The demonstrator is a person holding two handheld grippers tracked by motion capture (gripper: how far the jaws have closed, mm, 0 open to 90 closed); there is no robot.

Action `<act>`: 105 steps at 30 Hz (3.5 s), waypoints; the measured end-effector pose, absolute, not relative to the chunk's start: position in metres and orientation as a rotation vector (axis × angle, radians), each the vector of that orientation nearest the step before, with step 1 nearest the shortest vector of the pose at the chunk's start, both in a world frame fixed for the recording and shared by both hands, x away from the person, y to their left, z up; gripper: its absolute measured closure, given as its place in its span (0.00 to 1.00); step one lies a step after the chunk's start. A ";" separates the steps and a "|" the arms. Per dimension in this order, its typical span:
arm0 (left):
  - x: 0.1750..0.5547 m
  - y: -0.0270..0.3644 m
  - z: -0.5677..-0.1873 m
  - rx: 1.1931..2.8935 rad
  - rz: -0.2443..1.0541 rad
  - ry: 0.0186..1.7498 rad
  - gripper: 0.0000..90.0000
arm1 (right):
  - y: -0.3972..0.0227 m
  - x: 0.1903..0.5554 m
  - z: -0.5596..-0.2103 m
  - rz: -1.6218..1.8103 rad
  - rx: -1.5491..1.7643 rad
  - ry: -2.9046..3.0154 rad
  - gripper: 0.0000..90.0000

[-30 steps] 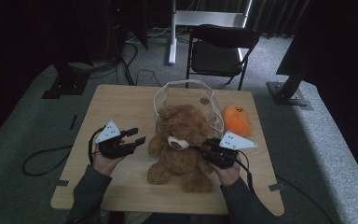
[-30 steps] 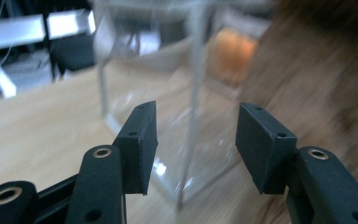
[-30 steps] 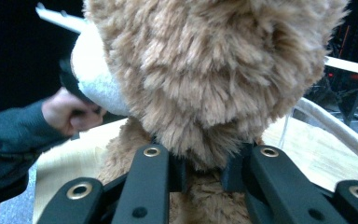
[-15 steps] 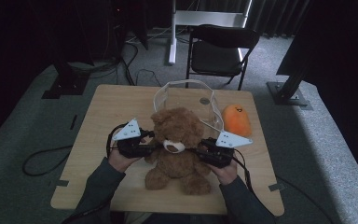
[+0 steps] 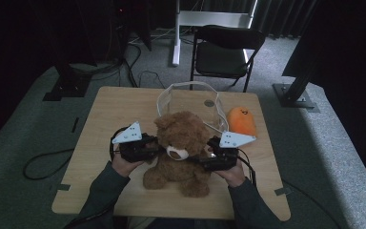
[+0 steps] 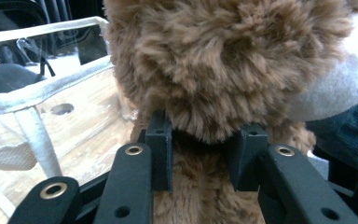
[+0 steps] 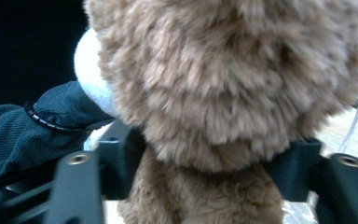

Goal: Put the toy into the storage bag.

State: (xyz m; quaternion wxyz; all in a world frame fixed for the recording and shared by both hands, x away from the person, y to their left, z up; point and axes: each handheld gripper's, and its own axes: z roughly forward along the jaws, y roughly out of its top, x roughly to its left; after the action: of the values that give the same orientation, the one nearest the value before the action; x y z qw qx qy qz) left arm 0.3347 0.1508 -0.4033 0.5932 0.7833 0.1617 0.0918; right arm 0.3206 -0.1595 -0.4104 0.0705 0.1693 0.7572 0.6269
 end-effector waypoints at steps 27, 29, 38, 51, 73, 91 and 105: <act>0.332 0.153 -0.395 1.741 0.183 0.365 0.76 | -0.146 0.315 -0.404 1.819 0.498 2.178 0.52; 0.332 0.155 -0.393 1.731 0.193 0.369 0.73 | -0.147 0.314 -0.402 1.830 0.497 2.148 0.56; 0.332 0.160 -0.393 1.708 0.217 0.394 0.60 | -0.149 0.312 -0.399 1.849 0.491 2.105 0.61; 0.333 0.185 -0.388 1.620 0.267 0.458 0.55 | -0.160 0.310 -0.390 1.920 0.496 2.036 0.63; 0.337 0.160 -0.380 1.697 0.111 0.299 0.57 | -0.147 0.317 -0.382 1.935 0.409 2.122 0.46; 0.338 0.160 -0.366 1.633 0.037 0.215 0.68 | -0.138 0.328 -0.371 1.950 0.376 2.159 0.23; 0.337 0.167 -0.358 1.553 0.100 0.261 0.60 | -0.142 0.320 -0.361 1.977 0.398 1.996 0.60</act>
State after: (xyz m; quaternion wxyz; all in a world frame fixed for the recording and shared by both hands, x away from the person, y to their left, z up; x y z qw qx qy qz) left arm 0.3371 0.1673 -0.3578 0.7046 0.6984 0.1173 0.0450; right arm 0.3196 -0.1416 -0.3608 0.1516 0.1385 0.6953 0.6888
